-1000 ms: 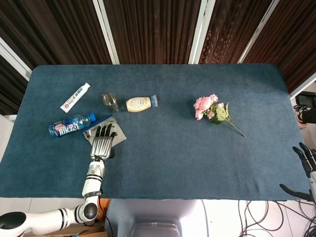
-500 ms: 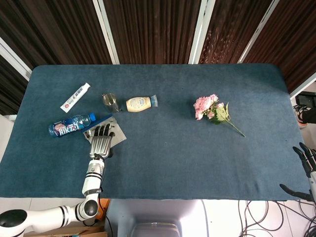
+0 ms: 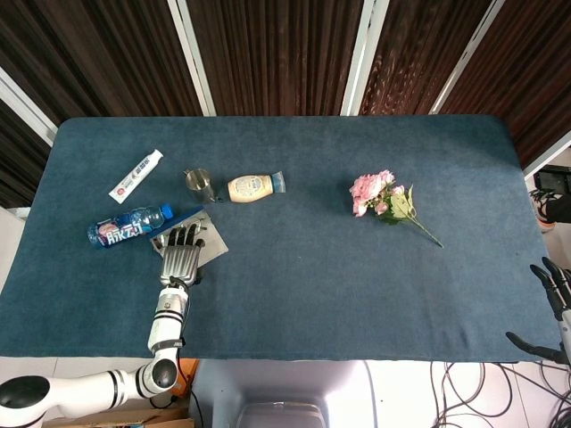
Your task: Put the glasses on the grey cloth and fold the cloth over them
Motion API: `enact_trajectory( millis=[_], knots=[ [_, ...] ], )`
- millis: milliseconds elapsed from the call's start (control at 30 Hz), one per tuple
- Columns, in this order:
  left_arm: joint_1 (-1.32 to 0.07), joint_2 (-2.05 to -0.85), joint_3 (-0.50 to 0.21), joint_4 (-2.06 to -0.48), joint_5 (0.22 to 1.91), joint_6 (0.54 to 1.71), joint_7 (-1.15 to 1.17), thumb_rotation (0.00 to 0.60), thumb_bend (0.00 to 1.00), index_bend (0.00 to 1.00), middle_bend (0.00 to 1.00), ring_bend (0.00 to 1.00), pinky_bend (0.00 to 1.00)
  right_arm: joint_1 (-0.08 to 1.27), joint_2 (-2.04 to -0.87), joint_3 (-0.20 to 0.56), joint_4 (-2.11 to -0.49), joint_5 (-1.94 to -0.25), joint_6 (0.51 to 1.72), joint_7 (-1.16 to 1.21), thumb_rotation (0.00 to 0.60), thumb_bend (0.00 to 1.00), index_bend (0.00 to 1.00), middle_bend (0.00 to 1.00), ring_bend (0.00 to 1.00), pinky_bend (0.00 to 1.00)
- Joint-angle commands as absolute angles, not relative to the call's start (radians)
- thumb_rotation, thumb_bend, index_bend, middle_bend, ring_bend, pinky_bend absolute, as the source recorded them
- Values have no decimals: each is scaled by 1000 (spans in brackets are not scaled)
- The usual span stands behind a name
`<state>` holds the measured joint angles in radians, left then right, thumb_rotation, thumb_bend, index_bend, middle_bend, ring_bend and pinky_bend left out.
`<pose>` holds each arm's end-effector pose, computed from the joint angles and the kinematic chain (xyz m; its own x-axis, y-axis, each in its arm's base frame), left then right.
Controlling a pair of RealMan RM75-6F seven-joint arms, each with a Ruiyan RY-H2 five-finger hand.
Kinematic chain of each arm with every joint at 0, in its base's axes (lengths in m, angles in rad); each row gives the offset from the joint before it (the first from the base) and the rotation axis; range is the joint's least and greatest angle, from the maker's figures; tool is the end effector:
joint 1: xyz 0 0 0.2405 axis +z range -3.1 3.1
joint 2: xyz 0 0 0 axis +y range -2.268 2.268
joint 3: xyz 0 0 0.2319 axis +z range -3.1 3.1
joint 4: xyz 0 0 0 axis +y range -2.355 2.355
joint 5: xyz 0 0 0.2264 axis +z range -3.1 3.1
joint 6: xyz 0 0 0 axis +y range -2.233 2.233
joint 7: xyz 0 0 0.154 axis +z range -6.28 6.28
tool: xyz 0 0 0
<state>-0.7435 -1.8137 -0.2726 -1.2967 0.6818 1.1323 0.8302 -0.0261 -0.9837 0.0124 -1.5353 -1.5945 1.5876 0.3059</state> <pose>-0.1547 0.3493 -0.0716 0.5561 0.2835 0.7812 0.8186 -0.0242 -0.5739 -0.3235 -0.1483 0.1866 0.3114 0.0127 0.9502 -0.9502 -0.0062 0.3115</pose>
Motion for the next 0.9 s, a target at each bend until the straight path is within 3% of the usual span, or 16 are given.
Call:
enact_trajectory(
  millis=[33,467,900],
  knots=[
    [-750,-1806,-272,-1303,664,1132,851,600,321,299,0,0,18,-26,-984,13,-1535,-1594,1588,306,600,132,0,0,0,0],
    [-779,-1788,-261,-1325,571,1145,959,600,326,371,6,0,23,-26,-984,11,-1535,-1596,1587,304,600,132,0,0,0,0],
    [-786,-1816,-246,-1263,621,1186,933,600,590,494,67,0,27,-28,-982,9,-1534,-1599,1591,312,600,132,0,0,0,0]
  ],
)
